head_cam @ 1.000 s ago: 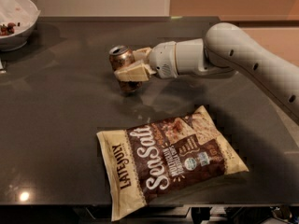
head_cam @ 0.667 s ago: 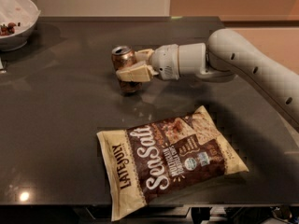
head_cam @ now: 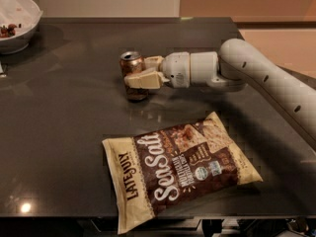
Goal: Place orange can upright
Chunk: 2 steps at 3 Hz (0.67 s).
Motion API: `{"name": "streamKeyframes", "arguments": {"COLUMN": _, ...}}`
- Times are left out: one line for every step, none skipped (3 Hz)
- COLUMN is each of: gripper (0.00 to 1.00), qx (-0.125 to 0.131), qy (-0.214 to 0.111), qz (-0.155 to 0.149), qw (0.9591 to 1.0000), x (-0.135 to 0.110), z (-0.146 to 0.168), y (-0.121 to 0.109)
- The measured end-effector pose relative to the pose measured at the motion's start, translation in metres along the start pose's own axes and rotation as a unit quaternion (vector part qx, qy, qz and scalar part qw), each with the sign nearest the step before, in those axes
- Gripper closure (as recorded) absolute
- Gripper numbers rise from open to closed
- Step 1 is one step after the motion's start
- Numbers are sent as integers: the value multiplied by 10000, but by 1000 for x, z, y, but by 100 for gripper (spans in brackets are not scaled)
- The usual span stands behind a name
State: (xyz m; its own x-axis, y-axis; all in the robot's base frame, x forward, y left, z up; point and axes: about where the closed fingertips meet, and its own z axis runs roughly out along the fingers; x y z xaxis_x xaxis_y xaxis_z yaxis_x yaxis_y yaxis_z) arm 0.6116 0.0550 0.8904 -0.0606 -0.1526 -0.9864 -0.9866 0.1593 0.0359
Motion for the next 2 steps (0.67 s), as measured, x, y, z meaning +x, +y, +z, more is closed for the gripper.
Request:
{"name": "streamKeyframes", "arguments": {"gripper": 59, "qx": 2, "qy": -50, "qz": -5, "qw": 10000, "x": 4, "z": 1, "y": -1}}
{"name": "streamKeyframes", "arguments": {"gripper": 36, "qx": 65, "qy": -79, "qz": -16, "qw": 9999, "x": 7, "z": 2, "y": -1}}
